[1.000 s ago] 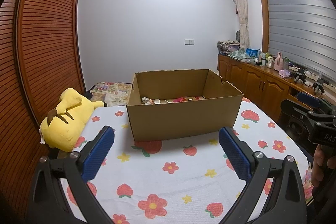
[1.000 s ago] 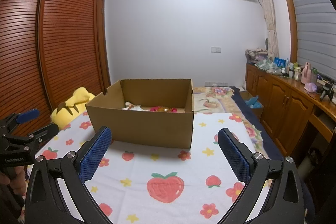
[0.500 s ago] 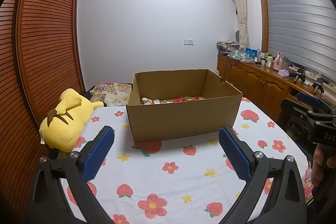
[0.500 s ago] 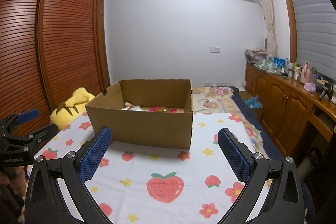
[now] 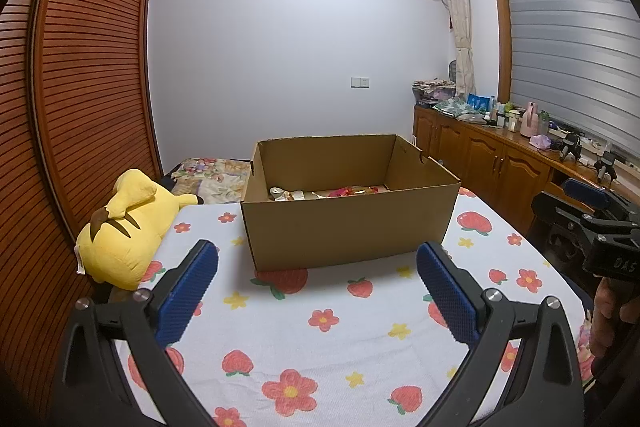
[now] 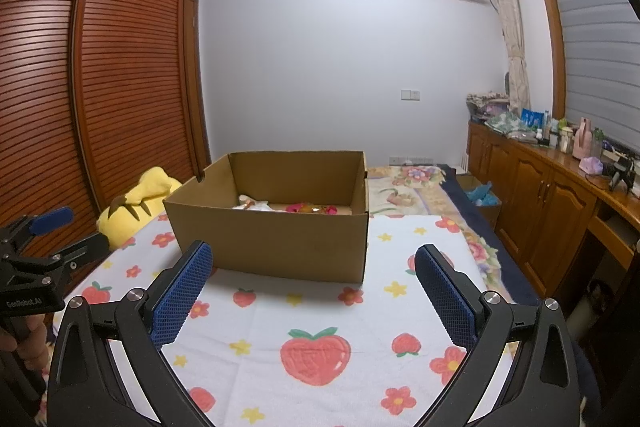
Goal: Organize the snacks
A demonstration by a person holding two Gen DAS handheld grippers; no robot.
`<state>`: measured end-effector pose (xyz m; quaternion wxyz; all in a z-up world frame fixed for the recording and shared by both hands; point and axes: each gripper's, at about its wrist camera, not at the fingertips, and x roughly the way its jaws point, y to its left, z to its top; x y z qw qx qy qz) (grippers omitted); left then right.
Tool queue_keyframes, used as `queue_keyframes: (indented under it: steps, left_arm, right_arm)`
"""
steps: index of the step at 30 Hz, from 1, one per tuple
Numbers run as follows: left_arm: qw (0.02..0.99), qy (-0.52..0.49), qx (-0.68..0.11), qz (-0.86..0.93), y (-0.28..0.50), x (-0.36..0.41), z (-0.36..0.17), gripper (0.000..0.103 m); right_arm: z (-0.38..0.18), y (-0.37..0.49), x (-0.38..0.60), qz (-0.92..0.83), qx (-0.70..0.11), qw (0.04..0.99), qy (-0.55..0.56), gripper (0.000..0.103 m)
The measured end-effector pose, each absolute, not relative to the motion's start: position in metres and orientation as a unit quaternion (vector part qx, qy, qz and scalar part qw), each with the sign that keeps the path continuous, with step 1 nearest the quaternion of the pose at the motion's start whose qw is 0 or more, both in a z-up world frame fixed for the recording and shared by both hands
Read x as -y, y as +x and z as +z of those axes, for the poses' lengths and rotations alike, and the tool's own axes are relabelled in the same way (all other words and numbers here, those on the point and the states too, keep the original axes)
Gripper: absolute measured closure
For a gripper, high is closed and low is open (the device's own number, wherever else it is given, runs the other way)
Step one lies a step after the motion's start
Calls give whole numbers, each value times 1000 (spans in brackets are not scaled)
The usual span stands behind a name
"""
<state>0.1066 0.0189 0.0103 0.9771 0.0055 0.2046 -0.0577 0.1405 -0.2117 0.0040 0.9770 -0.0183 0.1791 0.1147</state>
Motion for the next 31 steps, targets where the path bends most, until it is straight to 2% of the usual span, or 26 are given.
queue_keyframes:
  steps: [31]
  left_arm:
    - [978, 6, -200, -57, 101, -17, 12, 2]
  right_arm:
    - [4, 139, 210, 115, -179, 977, -17, 0]
